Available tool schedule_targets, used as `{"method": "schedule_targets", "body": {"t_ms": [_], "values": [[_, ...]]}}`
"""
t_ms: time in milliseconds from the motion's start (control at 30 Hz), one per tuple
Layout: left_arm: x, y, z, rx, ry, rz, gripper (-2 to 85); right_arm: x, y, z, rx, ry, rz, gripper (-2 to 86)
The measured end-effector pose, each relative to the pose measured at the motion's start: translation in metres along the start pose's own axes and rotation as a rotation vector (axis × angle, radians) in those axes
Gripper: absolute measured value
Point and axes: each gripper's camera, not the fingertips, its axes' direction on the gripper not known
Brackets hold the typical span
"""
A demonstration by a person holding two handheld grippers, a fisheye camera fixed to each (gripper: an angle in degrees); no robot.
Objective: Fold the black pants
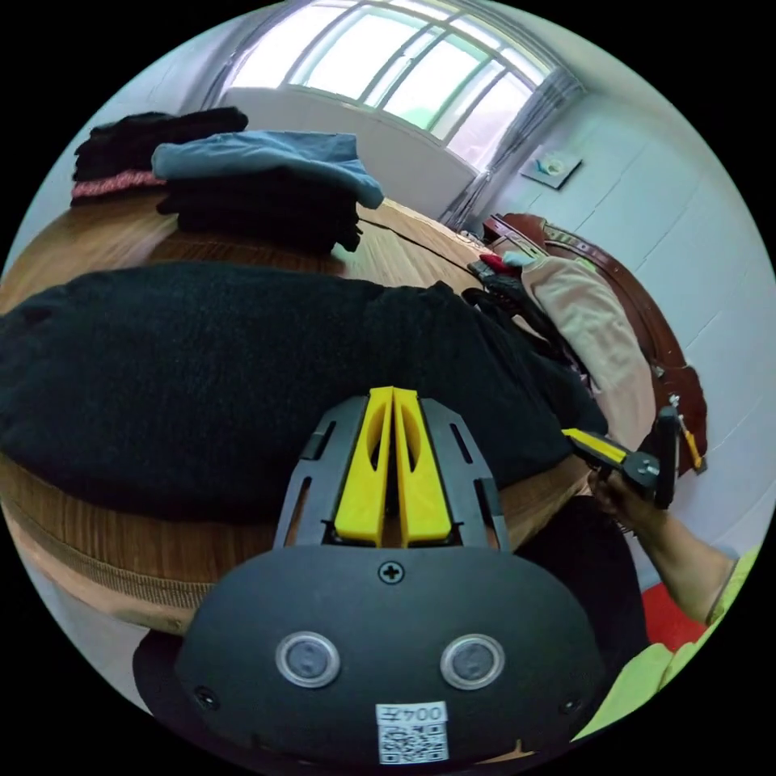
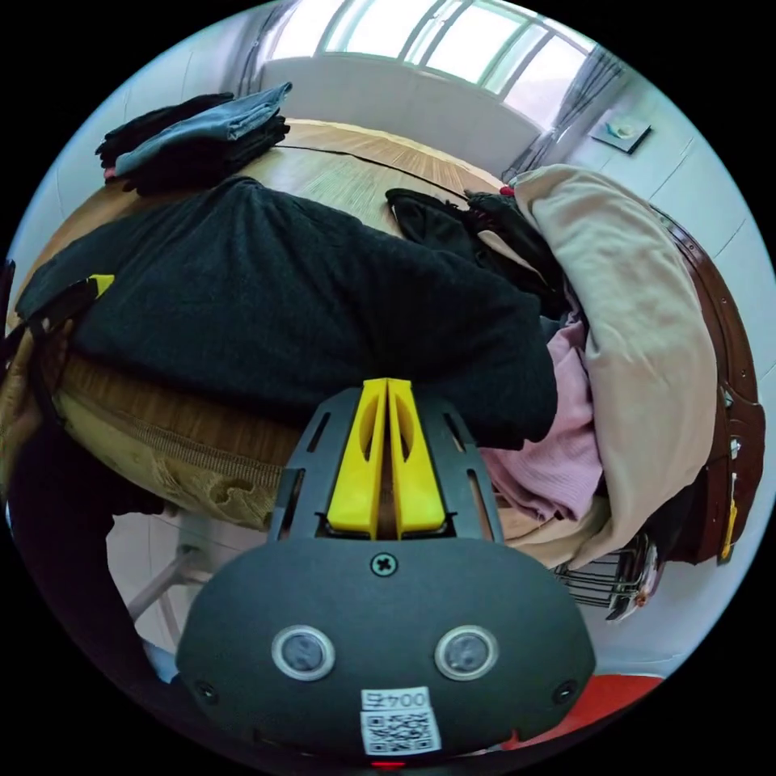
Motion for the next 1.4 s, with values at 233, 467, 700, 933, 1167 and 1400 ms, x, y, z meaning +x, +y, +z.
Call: {"method": "schedule_targets", "body": {"t_ms": [233, 467, 700, 933, 1167, 1400], "values": [[0.043, -0.006, -0.022, -0.027, -0.262, 0.091, 0.1, 0.010, -0.012, -0.041, 0.008, -0.153, 0.066, -0.7], [0.082, 0.013, 0.007, -0.191, -0.564, 0.483, 0.2, -0.004, 0.000, -0.025, -0.090, -0.165, -0.007, -0.8], [0.063, 0.017, 0.001, -0.205, -0.566, 0.494, 1.0, -0.005, 0.013, -0.030, -0.040, -0.131, -0.045, -0.6], [-0.032, 0.014, -0.073, -0.082, -0.267, 0.160, 9.1, 0.049, 0.042, -0.057, 0.083, -0.442, 0.224, 4.5], [-0.221, 0.063, -0.234, 0.104, -0.381, -0.126, 13.0, 0.136, 0.133, -0.084, 0.198, -0.495, 0.551, 13.8], [-0.409, 0.101, -0.337, 0.214, -0.315, -0.507, 14.4, 0.162, 0.181, -0.078, 0.128, -0.435, 0.732, 13.1]]}}
